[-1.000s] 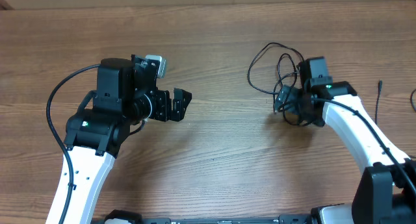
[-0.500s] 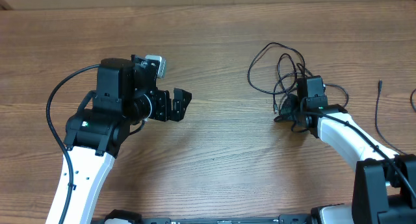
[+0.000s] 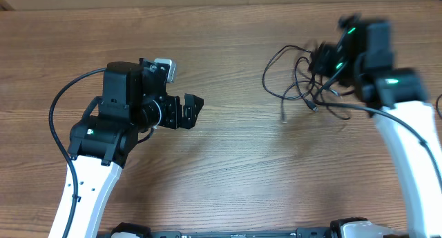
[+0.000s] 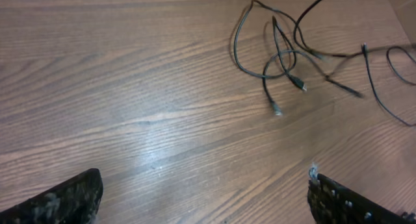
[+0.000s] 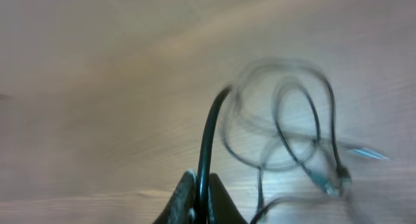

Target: Untangle cables

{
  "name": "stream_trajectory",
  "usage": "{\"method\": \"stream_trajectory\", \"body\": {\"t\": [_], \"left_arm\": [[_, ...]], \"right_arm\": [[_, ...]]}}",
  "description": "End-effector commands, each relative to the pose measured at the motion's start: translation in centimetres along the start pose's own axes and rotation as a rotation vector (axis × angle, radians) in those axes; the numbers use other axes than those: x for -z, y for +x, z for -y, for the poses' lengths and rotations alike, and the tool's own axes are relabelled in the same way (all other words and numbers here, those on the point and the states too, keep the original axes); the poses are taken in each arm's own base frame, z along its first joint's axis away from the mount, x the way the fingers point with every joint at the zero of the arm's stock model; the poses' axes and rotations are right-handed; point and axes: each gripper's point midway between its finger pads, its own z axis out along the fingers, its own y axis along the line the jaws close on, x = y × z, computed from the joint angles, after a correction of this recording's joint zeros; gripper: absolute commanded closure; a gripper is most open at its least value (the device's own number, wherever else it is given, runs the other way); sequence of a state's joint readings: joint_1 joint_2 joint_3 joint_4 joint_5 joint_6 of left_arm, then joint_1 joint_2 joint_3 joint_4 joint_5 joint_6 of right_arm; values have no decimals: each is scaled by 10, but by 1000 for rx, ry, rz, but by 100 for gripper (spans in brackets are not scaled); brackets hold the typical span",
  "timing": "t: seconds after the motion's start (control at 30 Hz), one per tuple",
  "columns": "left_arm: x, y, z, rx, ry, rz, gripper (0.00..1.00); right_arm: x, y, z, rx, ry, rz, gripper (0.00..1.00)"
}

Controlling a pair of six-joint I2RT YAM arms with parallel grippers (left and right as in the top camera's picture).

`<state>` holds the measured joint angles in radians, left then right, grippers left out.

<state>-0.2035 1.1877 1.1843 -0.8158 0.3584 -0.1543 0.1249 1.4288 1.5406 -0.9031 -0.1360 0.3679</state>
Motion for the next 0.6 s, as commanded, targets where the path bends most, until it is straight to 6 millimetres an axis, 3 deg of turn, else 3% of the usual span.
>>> {"method": "stream_trajectory", "body": {"t": [0.0,0.07,0.13,0.17,0.2,0.3,0.47,0.57], "left_arm": [[2,-4,2,-7,-1,13,0],[2,-4,2,-7,-1,13,0],[2,-4,2,-7,-1,13,0],[2,-4,3,-7,-1,13,0],[2,-4,3,-7,-1,13,0],[2,-4,2,-7,-1,13,0],[2,-4,2,-7,-1,13,0],[2,-4,2,-7,-1,13,0]], "right_arm": [[97,-69,-63,99,-191,242,96],[131,-89,-83,123,-252,329,96],[182,-115,-105,157,-321,473,96],[194,-121,-110,165,-336,508,96],[231,-137,-122,185,-373,620,96],[271,-159,-127,186,-376,777,96],[319,-188,-137,189,-413,1002,96],[344,-211,-126,189,-314,1181,96]]}}
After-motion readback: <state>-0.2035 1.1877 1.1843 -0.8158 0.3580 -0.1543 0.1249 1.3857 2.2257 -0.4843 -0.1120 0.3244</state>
